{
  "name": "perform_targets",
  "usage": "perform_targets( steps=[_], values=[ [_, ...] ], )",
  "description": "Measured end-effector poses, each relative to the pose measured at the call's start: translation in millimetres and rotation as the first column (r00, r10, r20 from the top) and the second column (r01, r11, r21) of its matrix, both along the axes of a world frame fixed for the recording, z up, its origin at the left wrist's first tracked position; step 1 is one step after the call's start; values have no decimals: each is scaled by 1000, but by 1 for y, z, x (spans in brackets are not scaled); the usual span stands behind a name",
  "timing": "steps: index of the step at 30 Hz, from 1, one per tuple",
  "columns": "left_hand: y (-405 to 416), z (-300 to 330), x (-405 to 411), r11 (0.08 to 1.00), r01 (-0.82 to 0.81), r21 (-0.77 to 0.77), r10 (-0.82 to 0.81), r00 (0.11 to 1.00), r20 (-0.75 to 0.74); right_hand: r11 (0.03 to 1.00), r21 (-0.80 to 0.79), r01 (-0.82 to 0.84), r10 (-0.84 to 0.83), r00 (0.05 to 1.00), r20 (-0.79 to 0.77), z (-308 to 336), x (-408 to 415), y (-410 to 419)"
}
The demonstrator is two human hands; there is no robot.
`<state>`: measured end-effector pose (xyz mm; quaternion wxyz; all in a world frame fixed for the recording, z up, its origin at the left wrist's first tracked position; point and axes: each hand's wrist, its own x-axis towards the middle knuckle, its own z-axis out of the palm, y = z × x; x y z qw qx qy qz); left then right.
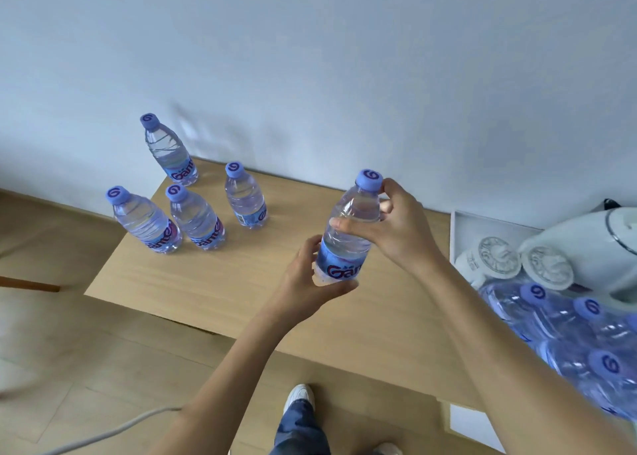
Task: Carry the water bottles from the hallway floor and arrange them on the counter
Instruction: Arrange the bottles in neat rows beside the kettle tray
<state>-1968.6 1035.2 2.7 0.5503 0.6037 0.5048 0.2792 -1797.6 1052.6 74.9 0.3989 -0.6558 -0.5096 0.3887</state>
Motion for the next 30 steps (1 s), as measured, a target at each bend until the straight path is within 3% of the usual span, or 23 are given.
perform_targets(
  steps=[6, 11, 15, 18, 22, 25, 30],
  values=[
    [-26, 45, 46, 995, 3, 97, -24, 975, 220, 998, 64, 7, -5, 1000, -30, 52, 29, -39],
    [-48, 64, 83, 990, -63, 124, 21, 949, 315, 996, 86, 21, -9, 992, -130, 79, 48, -66],
    [-61, 80, 109, 966, -119, 231, 41, 948, 315, 970, 159, 183, -144, 962, -232, 85, 45, -78],
    [-67, 87, 123, 972, -78, 222, -3, 939, 344, 939, 204, 278, -223, 942, -252, 89, 50, -83],
    [-66, 97, 130, 985, 115, 129, -155, 922, 356, 943, 206, 260, -189, 932, -308, 94, 71, -90],
    [-69, 108, 132, 961, 236, 144, -271, 905, 327, 956, 187, 227, -140, 911, -388, 98, 87, -94],
    [-74, 118, 138, 960, 227, 166, -272, 899, 344, 974, 200, 108, 1, 878, -478, 104, 105, -100]
  ],
)
